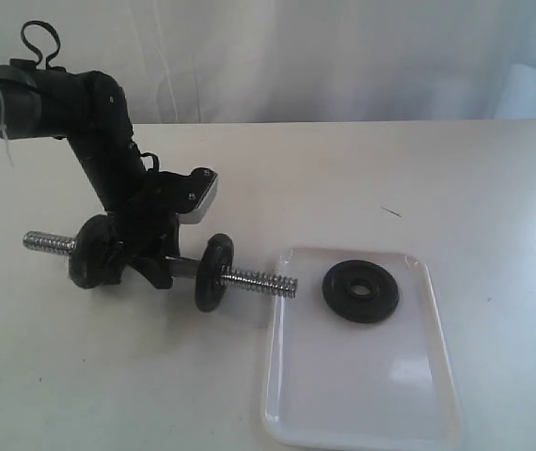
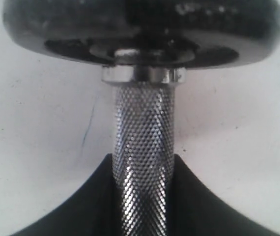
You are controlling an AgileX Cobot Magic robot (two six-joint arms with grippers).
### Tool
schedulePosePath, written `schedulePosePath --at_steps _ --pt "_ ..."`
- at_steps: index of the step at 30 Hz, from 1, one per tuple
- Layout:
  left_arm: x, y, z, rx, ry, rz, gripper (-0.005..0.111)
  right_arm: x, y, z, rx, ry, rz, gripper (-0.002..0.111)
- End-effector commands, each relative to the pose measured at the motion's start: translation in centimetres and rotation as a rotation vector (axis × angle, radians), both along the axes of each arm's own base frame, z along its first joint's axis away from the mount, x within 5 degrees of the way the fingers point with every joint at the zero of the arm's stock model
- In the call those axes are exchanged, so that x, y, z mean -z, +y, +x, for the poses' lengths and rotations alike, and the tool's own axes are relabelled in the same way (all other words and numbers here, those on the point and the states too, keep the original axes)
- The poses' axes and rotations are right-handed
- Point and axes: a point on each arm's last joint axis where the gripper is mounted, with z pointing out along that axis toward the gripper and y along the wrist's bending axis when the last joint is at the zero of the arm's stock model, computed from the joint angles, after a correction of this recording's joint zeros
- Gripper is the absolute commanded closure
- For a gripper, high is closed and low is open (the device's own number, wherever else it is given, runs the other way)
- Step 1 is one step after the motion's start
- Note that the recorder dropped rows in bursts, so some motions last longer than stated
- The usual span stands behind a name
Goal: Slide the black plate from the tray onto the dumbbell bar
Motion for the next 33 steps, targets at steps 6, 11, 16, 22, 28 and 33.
schedulePosePath --at_steps 6,11,16,22,28,33 --pt "0.9 0.0 -1.0 -0.270 0.203 0.058 0.107 -0.1 0.0 0.0 0.001 -0.001 -0.003 0.108" --pt "0.9 0.1 -1.3 -0.277 0.238 0.076 0.107 -0.1 0.0 0.0 0.001 -0.001 -0.003 0.108" --pt "0.8 0.4 -0.9 -0.337 0.246 0.047 0.107 -0.1 0.0 0.0 0.001 -0.001 -0.003 0.108" --pt "0.6 -0.2 -0.7 -0.371 0.254 -0.029 0.105 -0.1 0.0 0.0 0.001 -0.001 -0.003 0.108" --pt "0.5 -0.5 -0.7 -0.381 0.264 -0.061 0.058 -0.1 0.0 0.0 0.001 -0.001 -0.003 0.108" --pt "0.4 -1.1 -0.5 -0.410 0.241 -0.106 0.055 -0.1 0.0 0.0 0.001 -0.001 -0.003 0.108"
